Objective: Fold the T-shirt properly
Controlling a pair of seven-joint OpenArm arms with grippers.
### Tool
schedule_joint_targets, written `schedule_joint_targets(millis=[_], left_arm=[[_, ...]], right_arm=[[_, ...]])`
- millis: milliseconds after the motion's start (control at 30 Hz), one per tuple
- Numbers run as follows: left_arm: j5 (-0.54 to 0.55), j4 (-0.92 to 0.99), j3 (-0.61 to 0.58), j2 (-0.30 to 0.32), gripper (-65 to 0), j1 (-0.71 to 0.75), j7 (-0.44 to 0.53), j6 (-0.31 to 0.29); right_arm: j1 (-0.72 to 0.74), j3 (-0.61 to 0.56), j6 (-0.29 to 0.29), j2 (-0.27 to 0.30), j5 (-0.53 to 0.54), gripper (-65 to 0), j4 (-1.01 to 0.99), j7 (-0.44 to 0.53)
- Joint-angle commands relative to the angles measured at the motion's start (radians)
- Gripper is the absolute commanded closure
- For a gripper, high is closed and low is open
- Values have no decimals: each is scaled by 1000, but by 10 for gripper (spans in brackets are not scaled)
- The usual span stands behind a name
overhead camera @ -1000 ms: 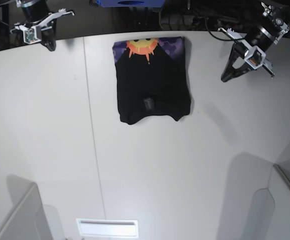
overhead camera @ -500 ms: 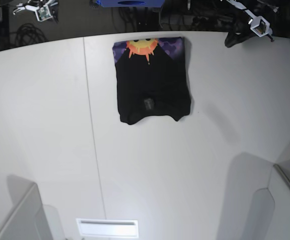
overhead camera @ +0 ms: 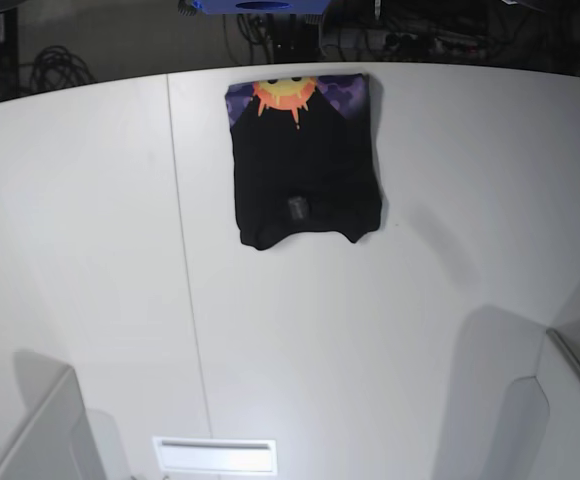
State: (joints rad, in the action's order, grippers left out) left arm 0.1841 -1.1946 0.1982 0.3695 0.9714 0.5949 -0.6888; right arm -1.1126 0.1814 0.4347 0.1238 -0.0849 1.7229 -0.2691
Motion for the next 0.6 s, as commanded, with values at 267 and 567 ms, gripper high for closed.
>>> schedule_joint_targets(millis=[267, 567], left_arm=[[10, 292, -154, 6, 0, -159, 21, -9], [12, 615, -182, -73, 0, -329, 20, -9]], right_arm=[[134, -32, 3, 24, 1, 0, -288, 6], [331, -165, 3, 139, 4, 0, -639, 15]])
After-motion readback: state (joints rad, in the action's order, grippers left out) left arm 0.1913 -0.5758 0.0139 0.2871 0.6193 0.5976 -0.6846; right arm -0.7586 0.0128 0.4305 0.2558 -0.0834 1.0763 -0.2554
